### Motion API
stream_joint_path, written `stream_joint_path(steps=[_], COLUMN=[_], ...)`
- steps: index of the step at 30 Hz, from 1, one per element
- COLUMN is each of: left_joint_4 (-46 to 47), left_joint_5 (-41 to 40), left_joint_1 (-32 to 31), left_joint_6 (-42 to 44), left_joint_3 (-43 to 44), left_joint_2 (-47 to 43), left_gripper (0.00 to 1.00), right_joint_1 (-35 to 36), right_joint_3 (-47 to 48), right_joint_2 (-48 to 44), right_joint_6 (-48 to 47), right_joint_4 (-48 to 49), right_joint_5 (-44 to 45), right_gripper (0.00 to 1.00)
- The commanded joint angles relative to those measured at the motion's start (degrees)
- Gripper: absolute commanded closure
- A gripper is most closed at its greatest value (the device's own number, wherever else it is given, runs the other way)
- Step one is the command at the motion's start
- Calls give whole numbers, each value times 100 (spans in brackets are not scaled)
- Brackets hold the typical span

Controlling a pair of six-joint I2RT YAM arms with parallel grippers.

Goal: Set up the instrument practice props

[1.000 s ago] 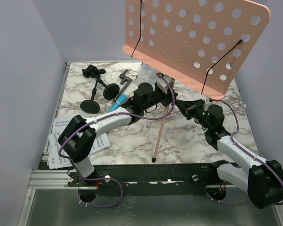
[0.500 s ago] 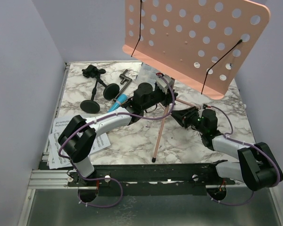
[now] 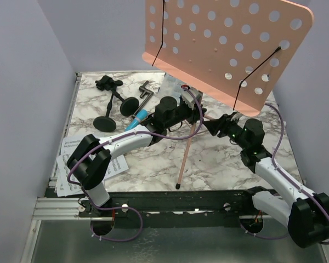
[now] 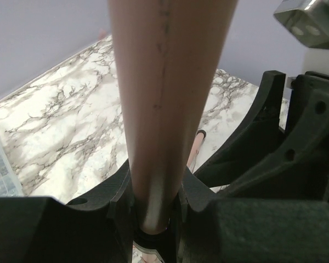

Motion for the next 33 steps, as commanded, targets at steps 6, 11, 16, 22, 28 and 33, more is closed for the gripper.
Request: stream_joint_path(steps=[6,11,16,22,28,33], left_joint_4=[-74,-74,-74,-74,-74,-74], left_joint_5=[37,58,64,73,73,64], left_joint_1=[40,36,43,37,37,36], left_joint_6=[-364,-373,-370,-368,-357,-348], left_joint_3=[-97,-87,-87,-87,-96,-96], left_joint_2=[-146,-133,-121,-128,-129,-134], left_gripper=[100,100,100,100,100,100], right_joint_1=[29,28,29,29,29,23], right_joint_3=[359,423,904,1131,860,634], right_joint_2=[-351,-494,-20,328,147,-181], right_joint_6=[-1694,-951,99,999,771,710], right_joint_4=[-310,-67,-231,-977,-955,-750], right_joint_5=[-1405,-1129,-1038,-281,-231,-426], right_gripper=[43,40,58,88,64,55])
